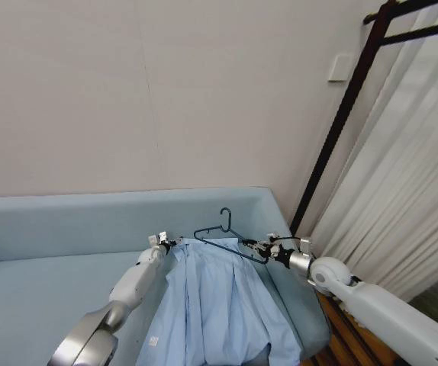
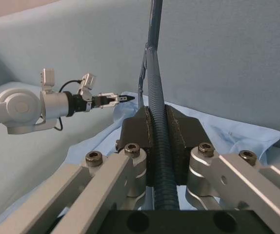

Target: Pick up the clothes from the sofa and hang them on the clothes hanger.

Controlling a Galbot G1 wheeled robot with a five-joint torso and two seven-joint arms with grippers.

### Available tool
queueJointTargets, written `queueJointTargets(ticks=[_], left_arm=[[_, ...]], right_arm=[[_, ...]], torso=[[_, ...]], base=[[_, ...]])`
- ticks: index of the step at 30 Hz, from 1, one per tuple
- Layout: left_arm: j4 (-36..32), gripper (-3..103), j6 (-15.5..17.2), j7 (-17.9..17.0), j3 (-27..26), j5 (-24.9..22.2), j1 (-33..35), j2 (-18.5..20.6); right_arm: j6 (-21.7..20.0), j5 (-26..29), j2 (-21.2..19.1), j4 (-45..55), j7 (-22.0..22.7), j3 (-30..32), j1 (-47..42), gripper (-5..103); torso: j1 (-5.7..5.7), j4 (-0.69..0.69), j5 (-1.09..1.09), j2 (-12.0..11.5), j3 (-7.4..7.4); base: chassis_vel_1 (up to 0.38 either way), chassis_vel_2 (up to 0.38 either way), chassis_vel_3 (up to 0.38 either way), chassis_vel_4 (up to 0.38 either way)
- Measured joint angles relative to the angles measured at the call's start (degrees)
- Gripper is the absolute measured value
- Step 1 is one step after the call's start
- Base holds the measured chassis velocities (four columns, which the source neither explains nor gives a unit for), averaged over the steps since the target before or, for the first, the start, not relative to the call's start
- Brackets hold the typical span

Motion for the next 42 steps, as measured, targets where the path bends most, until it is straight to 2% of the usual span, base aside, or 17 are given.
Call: queueJointTargets(ticks=[2,4,5,9,10,16,20,21,22,26,28,31,32,34,38,40,42], left_arm=[[0.6,101,-0.1,0.2,-0.1,0.1,0.0,0.0],[1.4,91,-0.3,0.8,-0.1,0.2,-0.2,0.0],[1.4,91,-0.3,0.8,-0.1,0.2,-0.2,0.0],[2.8,70,-0.3,2.3,0.1,0.6,-0.8,-0.1],[2.8,70,-0.3,2.3,0.1,0.6,-0.8,-0.1],[3.7,49,-0.2,5.0,0.3,0.9,-1.1,-0.2],[4.4,60,-0.2,5.6,0.2,1.1,-1.1,-0.7],[4.6,68,-0.2,5.6,0.0,1.2,-1.1,-0.9],[4.7,68,-0.2,5.9,-0.3,1.4,-1.1,-1.1],[4.6,57,-0.3,7.2,-1.1,2.1,-0.7,-1.2],[4.5,46,-0.3,7.8,-1.8,2.4,-0.6,-1.2],[4.3,42,-0.3,8.0,-2.2,2.5,-0.5,-1.2],[4.1,30,-0.3,8.0,-2.6,2.5,-0.3,-1.2],[3.8,30,-0.3,8.0,-2.8,2.6,-0.1,-1.2],[2.8,9,-0.3,8.6,-3.2,3.1,0.8,-0.7],[2.6,9,-0.3,8.6,-3.3,3.3,0.8,-0.6],[2.4,2,-0.3,8.4,-3.5,3.3,0.8,-0.6]], right_arm=[[0.1,0.1,-0.2,-0.2,0.0,0.0,0.0,8],[0.2,0.1,-0.2,-0.3,0.1,0.1,-0.1,8],[0.2,0.1,-0.2,-0.3,0.1,0.1,-0.1,8],[0.3,0.2,-0.1,0.0,0.6,0.1,-0.2,8],[0.3,0.2,-0.1,0.0,0.6,0.1,-0.2,8],[0.3,0.2,-0.3,0.7,0.9,-0.2,-0.2,8],[0.2,0.3,-0.9,1.4,1.0,-0.2,-0.4,8],[0.2,0.3,-1.1,1.5,1.0,-0.2,-0.5,8],[0.2,0.3,-1.2,1.7,1.1,-0.2,-0.7,8],[0.2,0.3,-1.7,2.3,1.1,-0.1,-1.2,8],[0.2,0.3,-1.9,2.9,1.1,-0.1,-1.5,8],[0.2,0.4,-2.0,3.2,1.1,-0.1,-1.5,8],[0.2,0.4,-2.0,3.4,1.1,-0.1,-1.4,8],[0.2,0.4,-2.0,3.6,1.1,-0.1,-1.4,8],[0.2,0.3,-2.0,4.3,1.5,0.1,-1.9,8],[0.2,0.3,-2.0,4.5,1.5,0.4,-2.2,8],[0.2,0.3,-2.1,4.6,1.7,0.8,-2.4,8]], torso=[[0.0,-0.01,0.01,0.0,-0.01],[0.0,-0.01,0.0,0.0,0.0],[0.0,-0.01,0.0,0.0,0.0],[0.0,-0.02,0.0,0.0,0.0],[0.0,-0.02,0.0,0.0,0.0],[0.0,-0.01,0.01,0.0,0.0],[0.0,-0.01,0.0,0.0,0.0],[0.0,-0.02,0.0,0.0,0.0],[0.0,-0.02,0.0,0.0,0.0],[0.0,-0.02,0.01,0.0,0.0],[0.0,-0.02,0.01,0.0,-0.01],[0.0,-0.01,0.01,0.0,-0.01],[0.0,-0.01,0.0,0.0,0.0],[0.0,-0.01,0.01,0.0,0.0],[0.0,-0.01,0.01,0.0,0.0],[0.0,0.0,0.01,0.0,0.0],[0.0,-0.01,0.0,0.0,-0.01]], base=[[0.0,0.0,0.0,0.0],[0.0,0.0,0.0,0.0],[0.0,0.0,0.0,0.0],[0.0,0.0,0.0,0.0],[0.0,0.0,0.0,0.0],[0.0,0.0,0.0,0.0],[0.0,0.0,0.0,0.0],[0.0,0.0,0.0,0.0],[0.0,0.0,0.0,0.0],[0.0,0.0,0.0,0.0],[0.0,0.0,0.0,0.0],[0.0,0.0,0.0,0.0],[0.0,0.0,0.0,0.0],[0.0,0.0,0.0,0.0],[0.0,0.0,0.0,0.0],[0.0,0.0,0.0,0.0],[0.0,0.0,0.0,0.0]])
